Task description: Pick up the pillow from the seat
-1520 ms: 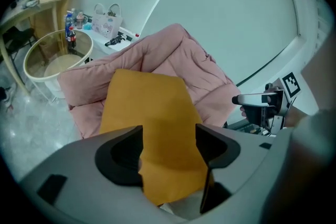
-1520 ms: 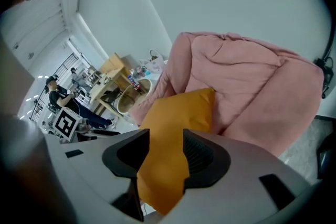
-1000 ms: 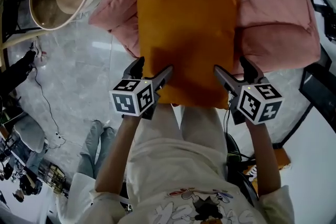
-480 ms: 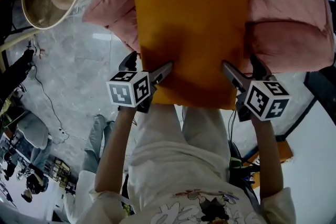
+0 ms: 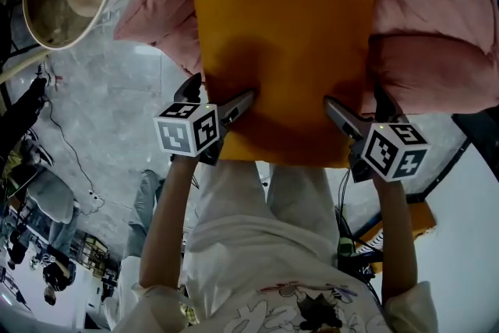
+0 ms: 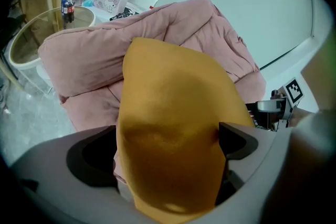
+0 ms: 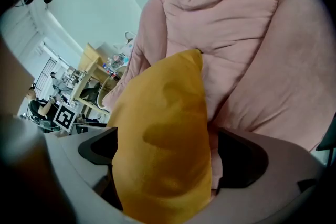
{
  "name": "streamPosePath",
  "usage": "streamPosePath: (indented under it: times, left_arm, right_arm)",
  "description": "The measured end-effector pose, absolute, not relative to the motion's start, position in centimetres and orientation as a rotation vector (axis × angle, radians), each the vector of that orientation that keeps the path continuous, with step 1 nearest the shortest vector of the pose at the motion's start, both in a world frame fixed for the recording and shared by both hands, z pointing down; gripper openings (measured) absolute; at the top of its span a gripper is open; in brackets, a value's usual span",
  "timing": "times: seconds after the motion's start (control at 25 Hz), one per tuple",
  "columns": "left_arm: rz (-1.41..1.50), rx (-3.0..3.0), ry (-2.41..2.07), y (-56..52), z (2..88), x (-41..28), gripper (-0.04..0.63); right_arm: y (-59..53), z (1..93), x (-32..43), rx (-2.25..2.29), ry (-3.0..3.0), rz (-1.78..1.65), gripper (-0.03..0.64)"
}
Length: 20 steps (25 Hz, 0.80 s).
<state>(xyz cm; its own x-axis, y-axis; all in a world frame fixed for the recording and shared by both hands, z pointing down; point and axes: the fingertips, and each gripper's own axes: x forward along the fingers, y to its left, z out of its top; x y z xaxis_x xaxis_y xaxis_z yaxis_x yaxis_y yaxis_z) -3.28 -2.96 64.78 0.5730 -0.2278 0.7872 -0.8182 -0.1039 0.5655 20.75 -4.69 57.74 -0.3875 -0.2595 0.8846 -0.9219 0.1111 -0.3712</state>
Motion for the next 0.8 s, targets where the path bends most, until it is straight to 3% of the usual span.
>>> streamPosePath:
  times: [0.8]
  left_arm:
    - [0.495,1.514,-0.667,-2.0,69.3,-4.6,0.597]
  right_arm:
    - [-6.0,63.4,19.3,1.121,-1.680,1.334,0.580]
